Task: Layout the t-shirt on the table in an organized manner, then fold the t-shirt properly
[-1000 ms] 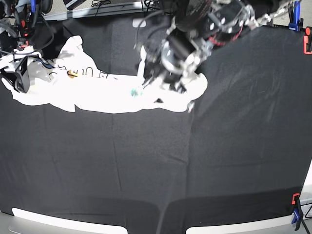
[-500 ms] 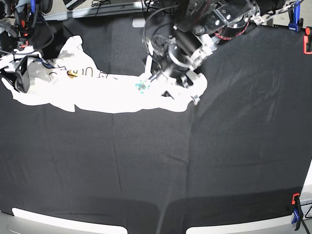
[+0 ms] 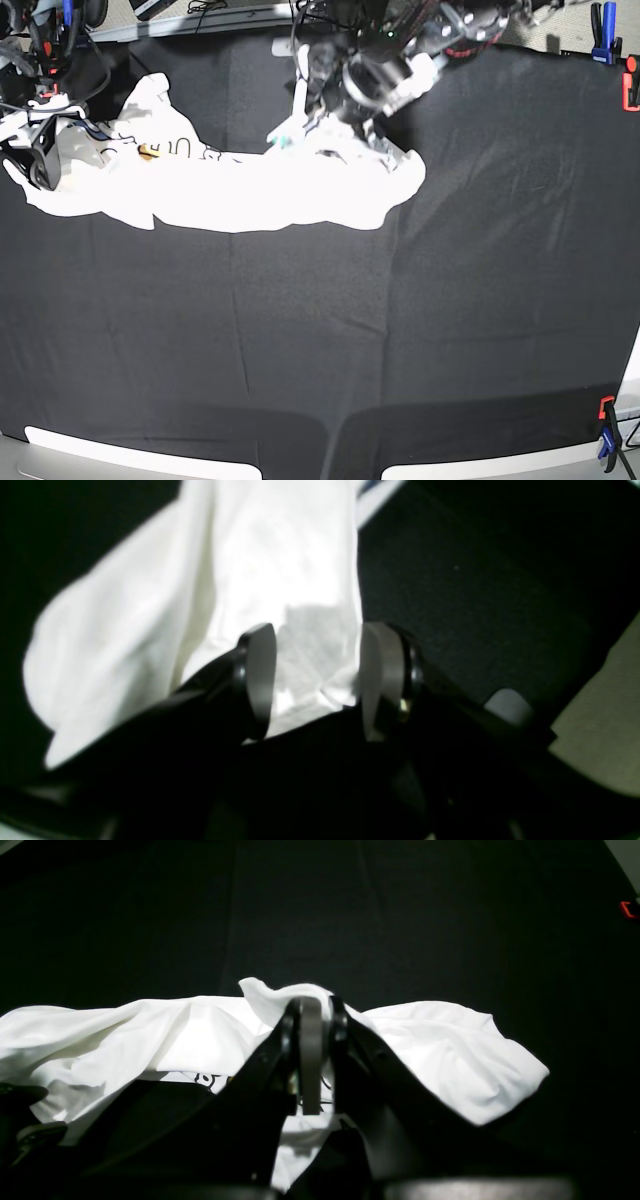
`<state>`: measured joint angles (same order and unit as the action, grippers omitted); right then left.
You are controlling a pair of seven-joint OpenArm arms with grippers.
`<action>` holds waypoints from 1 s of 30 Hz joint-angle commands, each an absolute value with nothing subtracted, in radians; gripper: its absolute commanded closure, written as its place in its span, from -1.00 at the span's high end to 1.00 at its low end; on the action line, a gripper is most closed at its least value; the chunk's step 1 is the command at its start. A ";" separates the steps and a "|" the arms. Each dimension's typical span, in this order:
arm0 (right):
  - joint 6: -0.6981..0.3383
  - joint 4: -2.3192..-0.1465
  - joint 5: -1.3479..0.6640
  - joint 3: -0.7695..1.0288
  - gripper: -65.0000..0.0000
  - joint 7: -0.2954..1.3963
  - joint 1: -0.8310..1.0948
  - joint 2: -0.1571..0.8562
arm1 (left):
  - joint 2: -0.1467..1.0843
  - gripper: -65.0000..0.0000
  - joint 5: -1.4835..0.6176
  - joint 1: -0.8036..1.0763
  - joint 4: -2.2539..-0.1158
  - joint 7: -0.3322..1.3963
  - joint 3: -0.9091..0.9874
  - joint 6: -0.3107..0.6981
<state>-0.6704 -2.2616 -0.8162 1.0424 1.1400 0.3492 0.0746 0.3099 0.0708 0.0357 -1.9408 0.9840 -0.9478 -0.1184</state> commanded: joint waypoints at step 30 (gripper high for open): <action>-0.673 -2.275 -0.762 1.047 -1.00 1.099 0.350 0.149 | 0.178 -0.22 0.245 0.114 -1.704 0.893 -0.957 -0.255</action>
